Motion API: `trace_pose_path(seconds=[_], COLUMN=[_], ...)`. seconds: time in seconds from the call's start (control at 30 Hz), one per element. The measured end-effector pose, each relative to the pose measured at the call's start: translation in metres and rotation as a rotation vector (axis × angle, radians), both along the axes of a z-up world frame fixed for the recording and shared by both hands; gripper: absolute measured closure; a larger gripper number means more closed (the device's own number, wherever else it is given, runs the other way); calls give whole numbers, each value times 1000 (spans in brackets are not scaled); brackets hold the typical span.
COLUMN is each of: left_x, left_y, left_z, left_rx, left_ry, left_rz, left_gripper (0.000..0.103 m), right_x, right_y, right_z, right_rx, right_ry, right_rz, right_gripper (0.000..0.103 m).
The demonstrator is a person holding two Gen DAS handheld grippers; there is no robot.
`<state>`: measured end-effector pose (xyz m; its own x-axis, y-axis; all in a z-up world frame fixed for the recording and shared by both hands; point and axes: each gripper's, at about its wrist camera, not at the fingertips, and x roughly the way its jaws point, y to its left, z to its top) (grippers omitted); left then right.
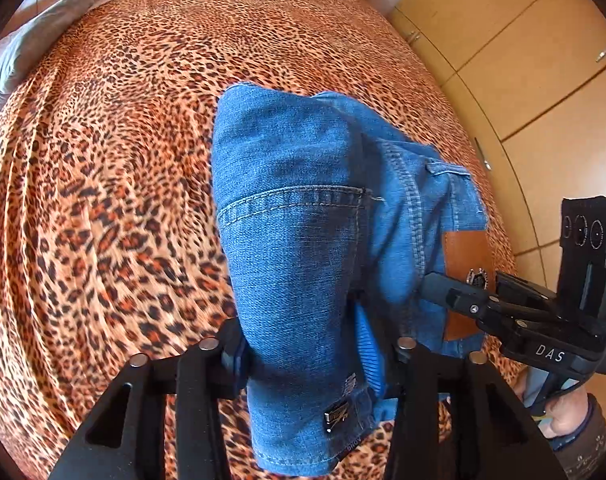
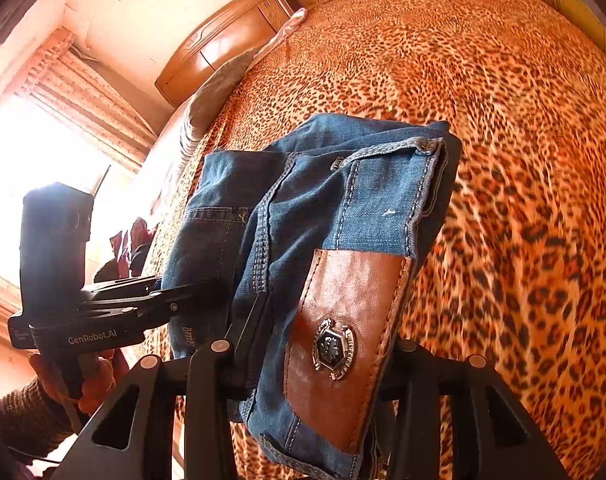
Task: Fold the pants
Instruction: 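Lower the folded jeans onto the bed and open both tools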
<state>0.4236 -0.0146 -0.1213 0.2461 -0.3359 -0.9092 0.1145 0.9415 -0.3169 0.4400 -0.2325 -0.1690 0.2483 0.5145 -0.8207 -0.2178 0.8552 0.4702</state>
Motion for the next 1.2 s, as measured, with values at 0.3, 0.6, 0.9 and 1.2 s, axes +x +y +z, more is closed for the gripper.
trace_pose_path(seconds=[0.3, 0.6, 0.9, 1.2], left_x=[14, -45, -94, -151], left_y=[18, -12, -13, -10], left_z=[-17, 23, 54, 22], left_rx=[229, 268, 290, 433], left_ry=[-48, -206, -250, -237], left_rz=[113, 121, 153, 157], left_gripper=[54, 37, 28, 20], right_x=[17, -49, -104, -150], right_y=[-19, -19, -8, -28], right_z=[-9, 49, 70, 39], right_rx=[-148, -250, -318, -328], right_ry=[26, -154, -232, -128], right_rz=[-156, -156, -120, -232], right_gripper=[44, 21, 16, 16])
